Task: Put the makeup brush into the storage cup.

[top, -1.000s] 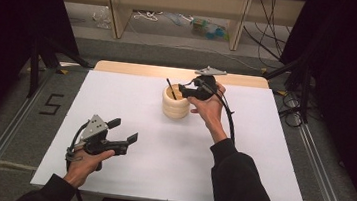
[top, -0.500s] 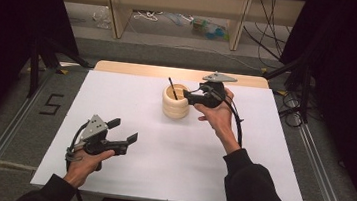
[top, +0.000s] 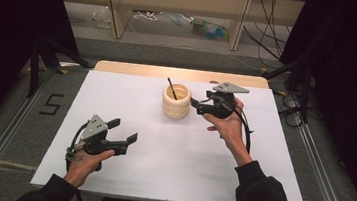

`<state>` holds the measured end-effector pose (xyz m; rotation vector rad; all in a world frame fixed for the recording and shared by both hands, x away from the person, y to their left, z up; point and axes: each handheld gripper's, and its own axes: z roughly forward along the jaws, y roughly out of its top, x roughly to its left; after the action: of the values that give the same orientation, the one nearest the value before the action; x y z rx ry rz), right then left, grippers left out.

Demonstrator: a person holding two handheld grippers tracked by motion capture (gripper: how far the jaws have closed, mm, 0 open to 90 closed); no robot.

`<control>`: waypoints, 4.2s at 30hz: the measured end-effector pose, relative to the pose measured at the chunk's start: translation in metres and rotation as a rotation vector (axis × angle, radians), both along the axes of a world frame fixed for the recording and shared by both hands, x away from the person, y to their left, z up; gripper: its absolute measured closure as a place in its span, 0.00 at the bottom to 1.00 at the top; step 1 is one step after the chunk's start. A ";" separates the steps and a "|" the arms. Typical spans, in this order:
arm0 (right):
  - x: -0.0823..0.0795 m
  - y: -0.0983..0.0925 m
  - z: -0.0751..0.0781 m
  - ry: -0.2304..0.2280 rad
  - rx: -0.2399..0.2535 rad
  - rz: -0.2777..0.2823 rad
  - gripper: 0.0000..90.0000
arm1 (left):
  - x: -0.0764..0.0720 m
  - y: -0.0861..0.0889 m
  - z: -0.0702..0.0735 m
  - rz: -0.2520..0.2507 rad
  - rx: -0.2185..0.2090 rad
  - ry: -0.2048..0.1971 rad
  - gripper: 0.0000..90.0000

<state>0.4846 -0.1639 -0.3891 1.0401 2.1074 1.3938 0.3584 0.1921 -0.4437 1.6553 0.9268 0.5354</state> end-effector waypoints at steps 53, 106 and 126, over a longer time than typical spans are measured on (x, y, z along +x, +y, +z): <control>-0.050 -0.017 -0.013 -0.036 0.031 0.064 0.18 | -0.001 -0.001 0.002 -0.014 -0.004 -0.015 0.18; -0.092 -0.036 -0.030 -0.011 0.063 0.089 0.18 | -0.002 -0.001 0.002 -0.017 -0.001 -0.015 0.18; -0.105 -0.040 -0.036 -0.002 0.057 0.097 0.18 | -0.001 -0.001 0.002 -0.016 0.001 -0.016 0.18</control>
<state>0.3794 -0.2035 -0.4252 0.9697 2.1537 1.5083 0.3569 0.1907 -0.4413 1.6559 0.9012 0.5374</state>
